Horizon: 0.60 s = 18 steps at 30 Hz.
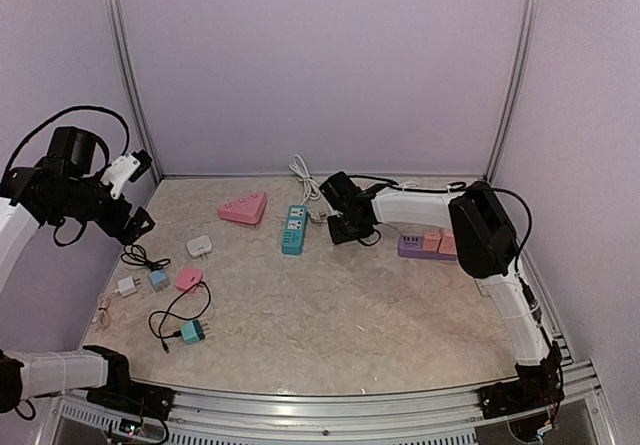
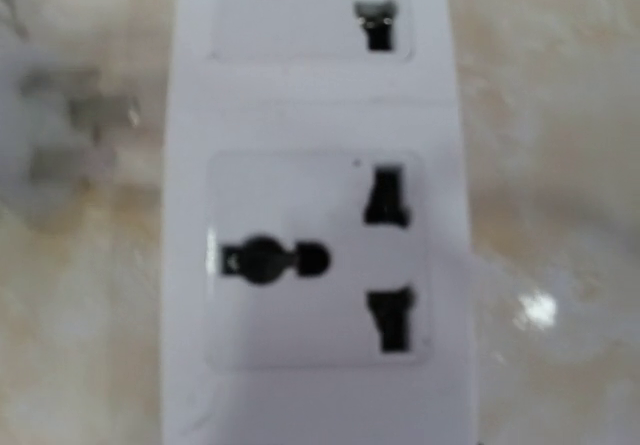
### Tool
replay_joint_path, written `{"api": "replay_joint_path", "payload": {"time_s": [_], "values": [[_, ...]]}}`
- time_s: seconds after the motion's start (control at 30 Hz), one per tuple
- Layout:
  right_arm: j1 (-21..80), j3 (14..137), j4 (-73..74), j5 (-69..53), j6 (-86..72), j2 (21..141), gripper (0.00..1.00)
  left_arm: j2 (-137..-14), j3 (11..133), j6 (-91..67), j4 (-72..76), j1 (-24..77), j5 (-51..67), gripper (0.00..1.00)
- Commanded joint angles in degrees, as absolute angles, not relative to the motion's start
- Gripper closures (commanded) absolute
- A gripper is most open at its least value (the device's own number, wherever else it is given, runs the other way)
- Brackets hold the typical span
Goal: Insert the plug
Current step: Pick up the socket from the center of the board.
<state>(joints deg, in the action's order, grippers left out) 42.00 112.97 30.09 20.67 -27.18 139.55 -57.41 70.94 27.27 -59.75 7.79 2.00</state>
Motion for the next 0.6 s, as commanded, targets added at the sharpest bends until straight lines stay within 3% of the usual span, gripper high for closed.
{"api": "replay_joint_path", "payload": {"time_s": [0.0,0.07,0.3,0.57], "values": [[41.45,110.46,29.04,24.33,-22.62,131.31,0.92,-56.76,70.40,27.13,-59.41,7.21,2.87,0.01],[41.48,109.63,27.66,25.65,-19.85,127.05,1.00,-56.69,70.47,27.11,-59.41,7.21,2.92,0.01],[42.85,95.71,15.61,9.32,-1.88,111.08,1.00,-55.80,70.31,27.07,-59.50,6.53,3.03,0.01],[48.76,81.88,24.98,-6.84,16.02,101.35,1.00,-55.02,70.40,27.07,-59.57,6.33,3.59,0.01]]}}
